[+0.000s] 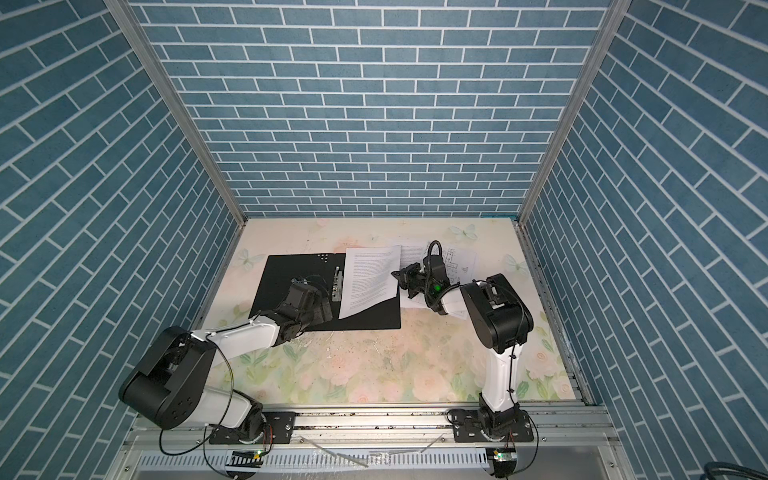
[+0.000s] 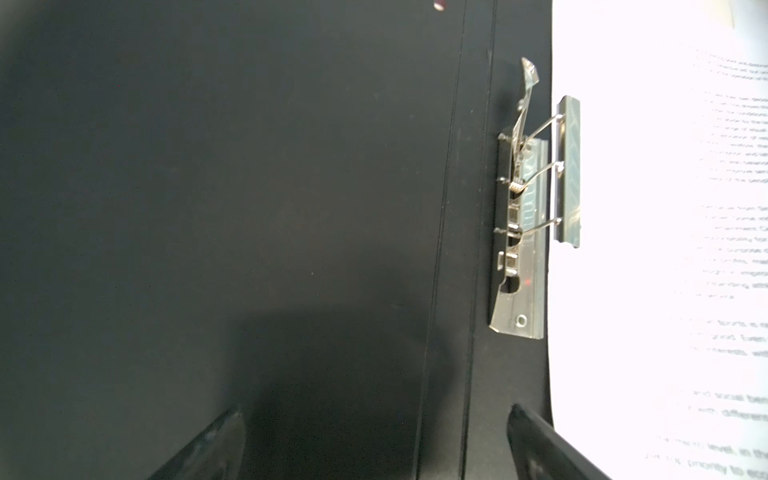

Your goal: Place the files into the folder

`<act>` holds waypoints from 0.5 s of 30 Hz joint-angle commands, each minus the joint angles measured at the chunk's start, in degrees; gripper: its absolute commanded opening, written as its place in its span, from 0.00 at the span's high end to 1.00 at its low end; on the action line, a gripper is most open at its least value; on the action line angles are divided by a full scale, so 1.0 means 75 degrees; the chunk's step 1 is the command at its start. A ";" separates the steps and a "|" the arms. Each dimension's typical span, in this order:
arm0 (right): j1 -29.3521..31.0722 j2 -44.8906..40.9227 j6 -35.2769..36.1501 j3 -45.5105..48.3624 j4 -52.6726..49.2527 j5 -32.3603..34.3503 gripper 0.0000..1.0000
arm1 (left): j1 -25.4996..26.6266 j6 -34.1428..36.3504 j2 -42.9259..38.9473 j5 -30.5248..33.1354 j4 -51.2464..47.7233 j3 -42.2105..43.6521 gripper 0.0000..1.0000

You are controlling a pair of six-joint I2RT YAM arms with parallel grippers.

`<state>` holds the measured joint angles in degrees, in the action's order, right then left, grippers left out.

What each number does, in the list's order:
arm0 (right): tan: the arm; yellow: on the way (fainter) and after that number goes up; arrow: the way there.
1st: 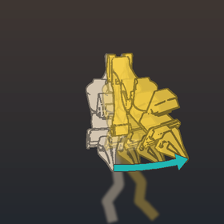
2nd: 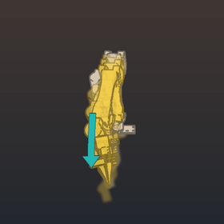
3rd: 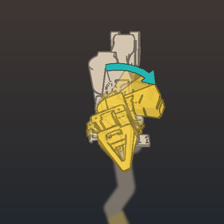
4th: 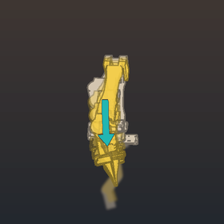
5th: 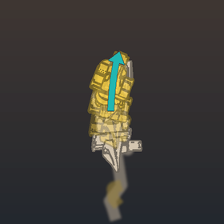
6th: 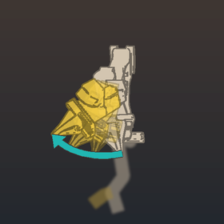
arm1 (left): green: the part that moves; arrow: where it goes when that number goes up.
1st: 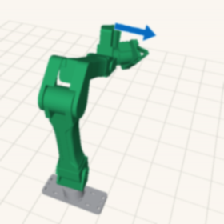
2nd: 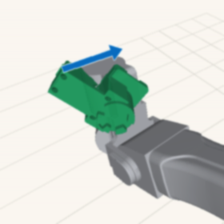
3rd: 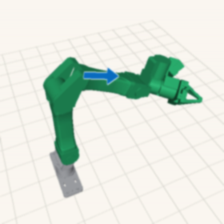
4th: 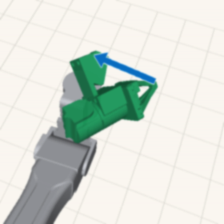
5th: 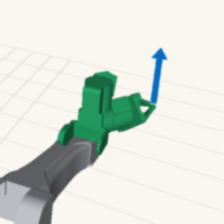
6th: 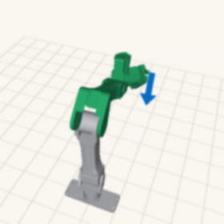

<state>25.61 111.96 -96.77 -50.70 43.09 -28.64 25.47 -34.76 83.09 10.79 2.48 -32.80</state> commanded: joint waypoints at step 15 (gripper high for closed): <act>0.0242 -0.0057 -0.0828 0.0301 0.1035 0.0227 1.00 | -0.0045 -0.0110 -0.0268 -0.0014 0.0185 0.0372 0.01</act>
<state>26.96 111.96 -99.79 -49.65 47.53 -27.79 25.47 -35.27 81.69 10.61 3.20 -30.79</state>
